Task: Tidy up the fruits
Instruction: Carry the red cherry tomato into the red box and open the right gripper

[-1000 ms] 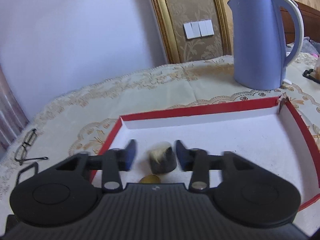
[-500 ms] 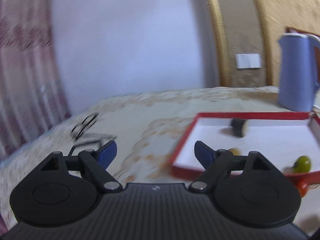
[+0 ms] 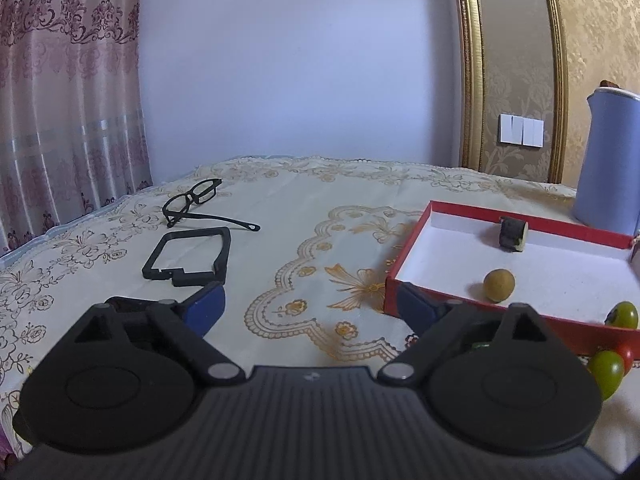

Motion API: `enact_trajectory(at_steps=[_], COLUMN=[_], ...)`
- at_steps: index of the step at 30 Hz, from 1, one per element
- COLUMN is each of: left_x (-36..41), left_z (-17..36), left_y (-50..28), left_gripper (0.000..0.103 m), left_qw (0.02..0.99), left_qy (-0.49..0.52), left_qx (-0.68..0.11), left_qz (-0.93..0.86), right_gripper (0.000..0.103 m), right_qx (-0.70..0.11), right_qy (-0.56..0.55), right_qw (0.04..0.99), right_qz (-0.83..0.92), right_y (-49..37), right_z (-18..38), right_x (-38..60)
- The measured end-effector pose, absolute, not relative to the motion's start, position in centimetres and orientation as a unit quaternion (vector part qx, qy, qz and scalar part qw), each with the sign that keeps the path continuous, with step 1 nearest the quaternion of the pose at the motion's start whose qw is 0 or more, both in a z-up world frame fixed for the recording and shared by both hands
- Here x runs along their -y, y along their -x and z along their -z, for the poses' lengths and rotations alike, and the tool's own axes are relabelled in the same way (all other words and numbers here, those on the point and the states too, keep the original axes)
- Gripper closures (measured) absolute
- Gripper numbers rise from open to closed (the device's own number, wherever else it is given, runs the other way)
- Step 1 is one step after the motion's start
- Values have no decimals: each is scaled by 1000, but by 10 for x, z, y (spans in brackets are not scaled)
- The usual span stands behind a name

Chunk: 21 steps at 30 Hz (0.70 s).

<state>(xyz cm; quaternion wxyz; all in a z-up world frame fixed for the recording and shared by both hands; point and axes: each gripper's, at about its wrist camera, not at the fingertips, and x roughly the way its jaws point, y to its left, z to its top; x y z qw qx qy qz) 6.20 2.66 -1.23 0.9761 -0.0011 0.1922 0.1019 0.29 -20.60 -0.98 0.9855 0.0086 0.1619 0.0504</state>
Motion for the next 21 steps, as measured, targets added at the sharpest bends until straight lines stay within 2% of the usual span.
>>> enact_trajectory(at_steps=[21], left_x=[-22], left_z=[14], left_y=[-64], left_gripper=[9], left_qw=[975], left_qy=[-15], left_qx=[-194], left_qz=[-104], right_gripper=[78], right_qx=[-195], right_qy=[-13], right_qw=[981], right_qz=[5], right_y=[-119], right_z=[-13], right_x=[233])
